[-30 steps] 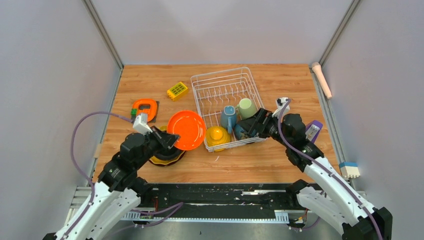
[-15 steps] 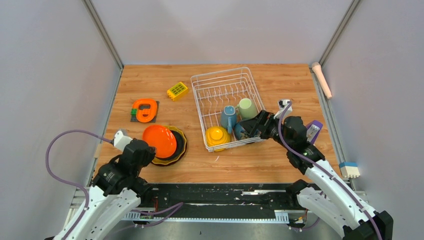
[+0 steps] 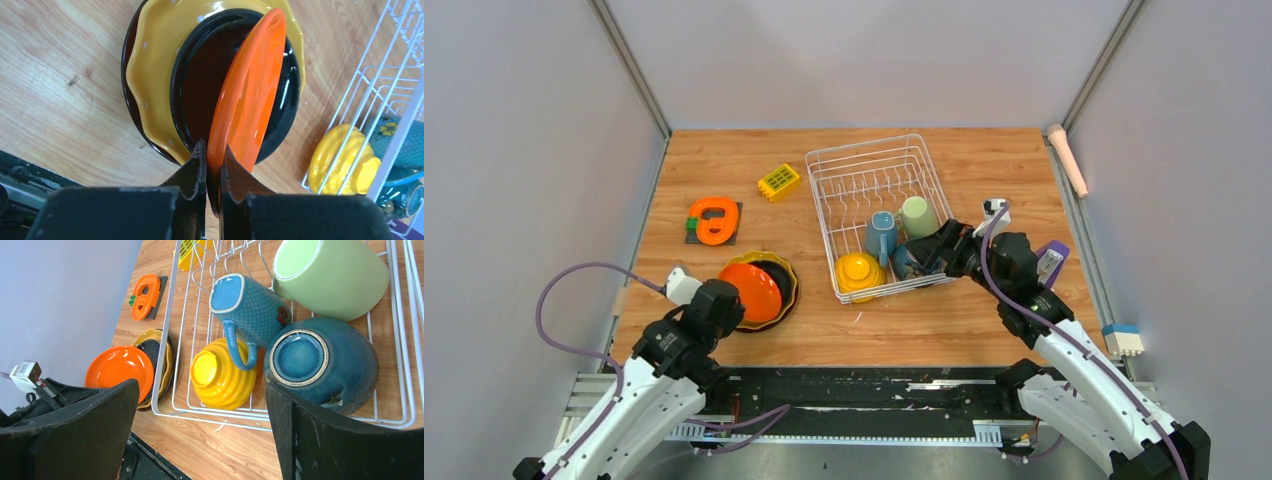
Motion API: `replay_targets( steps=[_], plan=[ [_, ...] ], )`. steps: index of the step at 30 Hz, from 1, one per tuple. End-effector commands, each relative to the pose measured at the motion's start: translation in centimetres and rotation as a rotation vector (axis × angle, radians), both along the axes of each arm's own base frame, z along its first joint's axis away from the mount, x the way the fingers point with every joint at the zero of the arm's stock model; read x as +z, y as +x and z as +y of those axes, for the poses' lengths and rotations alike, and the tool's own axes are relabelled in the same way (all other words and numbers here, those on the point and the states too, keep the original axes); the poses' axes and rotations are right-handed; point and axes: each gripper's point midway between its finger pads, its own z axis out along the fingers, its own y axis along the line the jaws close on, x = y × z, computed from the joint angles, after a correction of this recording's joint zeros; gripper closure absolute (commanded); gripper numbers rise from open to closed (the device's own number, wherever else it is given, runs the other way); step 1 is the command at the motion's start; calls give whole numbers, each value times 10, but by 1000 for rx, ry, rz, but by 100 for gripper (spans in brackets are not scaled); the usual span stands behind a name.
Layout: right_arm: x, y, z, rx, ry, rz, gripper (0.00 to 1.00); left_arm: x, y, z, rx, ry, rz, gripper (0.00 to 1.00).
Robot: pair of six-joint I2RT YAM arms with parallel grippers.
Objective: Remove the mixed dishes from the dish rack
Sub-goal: Place the plate on the plate.
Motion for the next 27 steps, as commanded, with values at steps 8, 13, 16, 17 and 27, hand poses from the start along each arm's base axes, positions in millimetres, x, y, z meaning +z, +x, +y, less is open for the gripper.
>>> replay_targets(
  steps=[8, 13, 16, 17, 27],
  plan=[
    [-5, 0, -7, -39, -9, -2, 0, -12, 18, -17, 25, -57, 8, 66],
    [-6, 1, -8, -47, -12, 2, 0, -15, 17, -19, 18, -53, 23, 45],
    [-7, 2, -8, -51, -16, 6, 0, -12, 17, -17, 21, -54, 13, 34],
    [-8, 2, -9, -53, -19, 8, 0, -12, 16, -16, 21, -52, 12, 32],
    [-13, 7, -7, -53, -41, 26, 0, 8, 8, 4, 71, -23, -44, 0]
  ],
)
